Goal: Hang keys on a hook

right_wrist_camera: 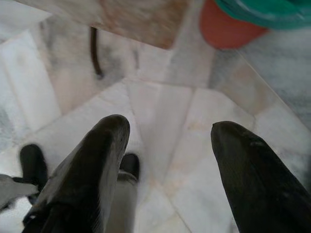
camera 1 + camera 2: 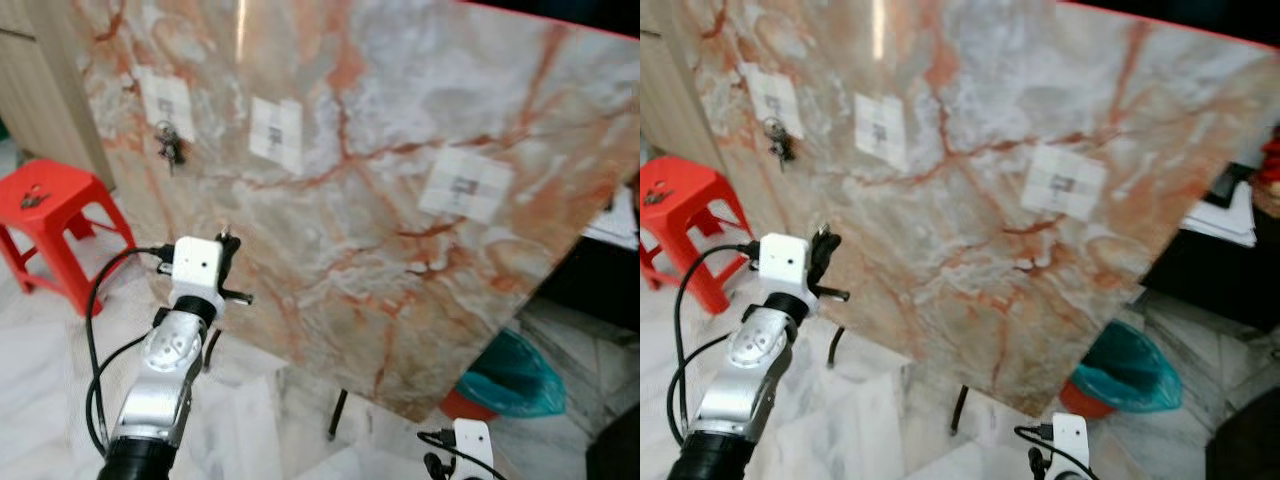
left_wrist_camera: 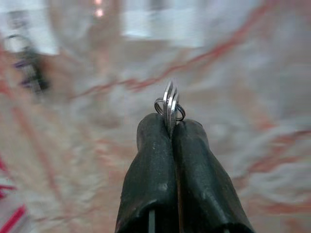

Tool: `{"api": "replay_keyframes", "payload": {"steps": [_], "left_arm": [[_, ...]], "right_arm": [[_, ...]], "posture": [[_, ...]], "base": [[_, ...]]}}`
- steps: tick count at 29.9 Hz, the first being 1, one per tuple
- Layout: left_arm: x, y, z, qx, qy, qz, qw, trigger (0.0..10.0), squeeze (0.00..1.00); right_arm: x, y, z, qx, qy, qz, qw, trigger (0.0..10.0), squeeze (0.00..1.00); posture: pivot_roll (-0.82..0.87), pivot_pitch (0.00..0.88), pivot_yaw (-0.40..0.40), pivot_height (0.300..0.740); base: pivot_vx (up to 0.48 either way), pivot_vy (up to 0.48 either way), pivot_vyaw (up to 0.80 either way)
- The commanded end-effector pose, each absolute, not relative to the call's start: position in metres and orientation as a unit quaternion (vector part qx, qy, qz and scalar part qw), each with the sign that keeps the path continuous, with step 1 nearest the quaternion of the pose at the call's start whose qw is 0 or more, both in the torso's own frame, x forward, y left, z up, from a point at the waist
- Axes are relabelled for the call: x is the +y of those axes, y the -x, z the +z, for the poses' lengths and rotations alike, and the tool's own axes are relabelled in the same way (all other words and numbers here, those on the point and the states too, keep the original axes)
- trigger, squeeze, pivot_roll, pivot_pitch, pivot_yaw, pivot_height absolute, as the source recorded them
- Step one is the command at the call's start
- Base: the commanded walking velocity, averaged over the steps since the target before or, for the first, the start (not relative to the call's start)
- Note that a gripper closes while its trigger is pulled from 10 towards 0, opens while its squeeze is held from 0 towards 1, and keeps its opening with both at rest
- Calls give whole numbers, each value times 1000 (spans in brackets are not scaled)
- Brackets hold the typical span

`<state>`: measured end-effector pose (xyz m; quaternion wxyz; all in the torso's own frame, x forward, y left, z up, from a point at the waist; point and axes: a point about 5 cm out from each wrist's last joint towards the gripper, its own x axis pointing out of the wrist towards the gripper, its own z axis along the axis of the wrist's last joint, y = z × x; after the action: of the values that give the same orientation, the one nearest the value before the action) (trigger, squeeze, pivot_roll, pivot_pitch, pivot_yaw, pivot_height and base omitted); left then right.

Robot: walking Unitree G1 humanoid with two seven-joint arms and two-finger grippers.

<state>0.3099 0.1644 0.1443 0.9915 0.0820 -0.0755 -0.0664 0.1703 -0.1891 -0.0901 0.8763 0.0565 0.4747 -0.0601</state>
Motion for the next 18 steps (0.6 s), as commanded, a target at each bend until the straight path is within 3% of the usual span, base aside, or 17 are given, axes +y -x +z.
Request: {"api": "replay_keyframes", "payload": {"steps": [1, 18], "left_arm": [[164, -311, 148, -86, -96, -68, 989, 10000, 0], [161, -311, 148, -89, -100, -75, 988, 10000, 0]], "right_arm": [[-192, -171, -89, 472, -58, -69, 877, 10000, 0], [-193, -170, -90, 474, -58, -75, 876, 10000, 0]], "posture": [[46, 0, -94, 740], [43, 0, -96, 740]], "base": [[0, -379, 0], [0, -385, 0]]}}
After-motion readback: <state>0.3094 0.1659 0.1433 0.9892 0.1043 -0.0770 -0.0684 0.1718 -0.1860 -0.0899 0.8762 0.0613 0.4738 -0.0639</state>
